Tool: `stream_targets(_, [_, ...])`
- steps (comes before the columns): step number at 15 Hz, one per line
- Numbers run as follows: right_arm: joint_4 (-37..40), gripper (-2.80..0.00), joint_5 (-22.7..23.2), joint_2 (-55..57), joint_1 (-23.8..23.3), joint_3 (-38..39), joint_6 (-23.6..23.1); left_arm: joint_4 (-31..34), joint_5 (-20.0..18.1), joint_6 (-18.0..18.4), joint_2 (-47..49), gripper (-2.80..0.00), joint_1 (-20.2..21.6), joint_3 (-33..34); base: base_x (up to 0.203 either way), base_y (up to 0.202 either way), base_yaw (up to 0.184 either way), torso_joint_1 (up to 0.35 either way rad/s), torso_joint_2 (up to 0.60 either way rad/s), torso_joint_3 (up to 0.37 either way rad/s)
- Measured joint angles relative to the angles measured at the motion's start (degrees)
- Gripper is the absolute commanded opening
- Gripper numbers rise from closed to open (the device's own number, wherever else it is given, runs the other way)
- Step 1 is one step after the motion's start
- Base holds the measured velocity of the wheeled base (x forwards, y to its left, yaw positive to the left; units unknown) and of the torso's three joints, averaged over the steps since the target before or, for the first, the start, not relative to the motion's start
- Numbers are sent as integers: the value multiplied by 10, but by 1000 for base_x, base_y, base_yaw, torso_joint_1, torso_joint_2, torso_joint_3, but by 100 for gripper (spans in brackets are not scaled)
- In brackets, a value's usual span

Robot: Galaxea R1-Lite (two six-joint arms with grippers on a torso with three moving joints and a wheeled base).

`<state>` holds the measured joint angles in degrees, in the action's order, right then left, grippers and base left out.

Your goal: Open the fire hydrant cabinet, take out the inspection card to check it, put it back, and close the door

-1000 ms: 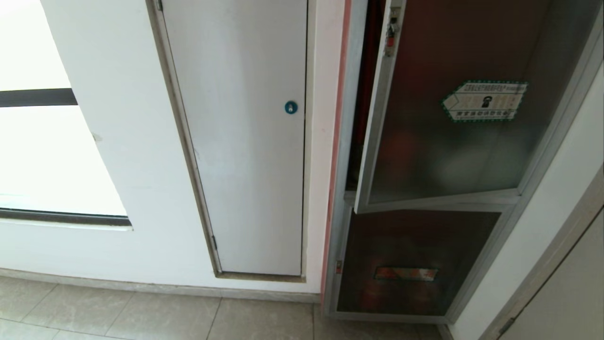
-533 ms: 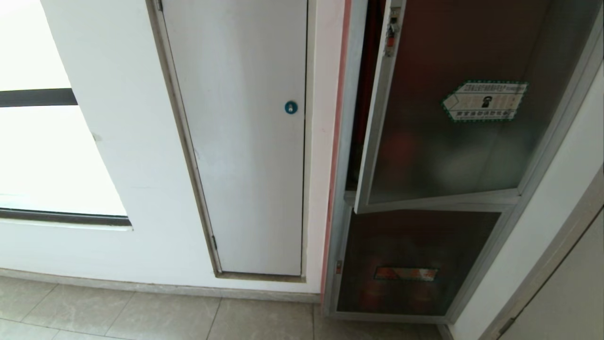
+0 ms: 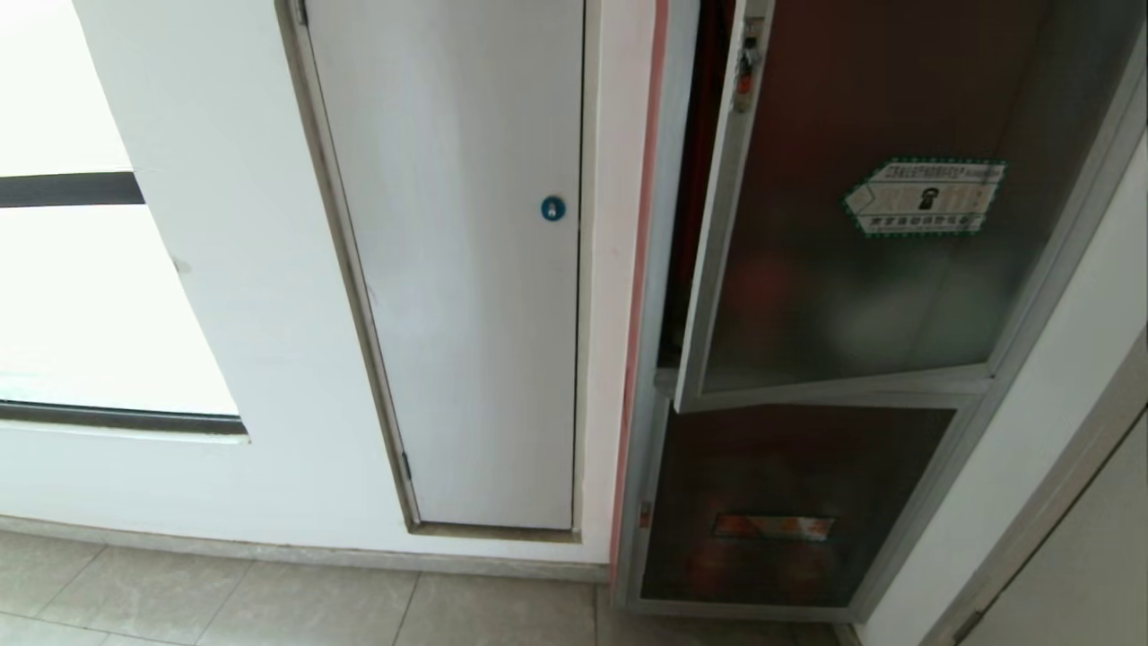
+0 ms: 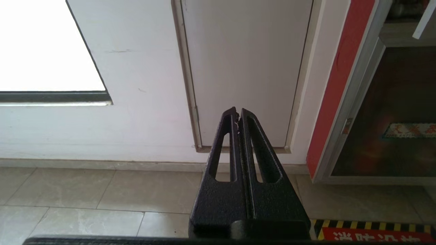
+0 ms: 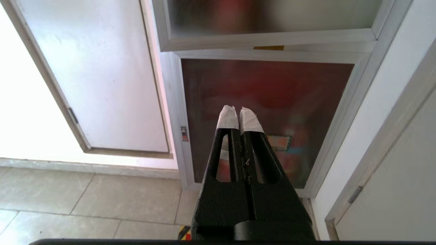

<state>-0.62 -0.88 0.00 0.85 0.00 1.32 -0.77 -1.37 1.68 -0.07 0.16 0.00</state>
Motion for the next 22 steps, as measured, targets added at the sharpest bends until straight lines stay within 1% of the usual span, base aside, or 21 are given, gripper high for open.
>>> stream_targets(22, [0, -280, 0, 0, 0, 0, 0, 0, 1, 0, 0, -280, 0, 0, 197, 0, 0, 4, 3, 2])
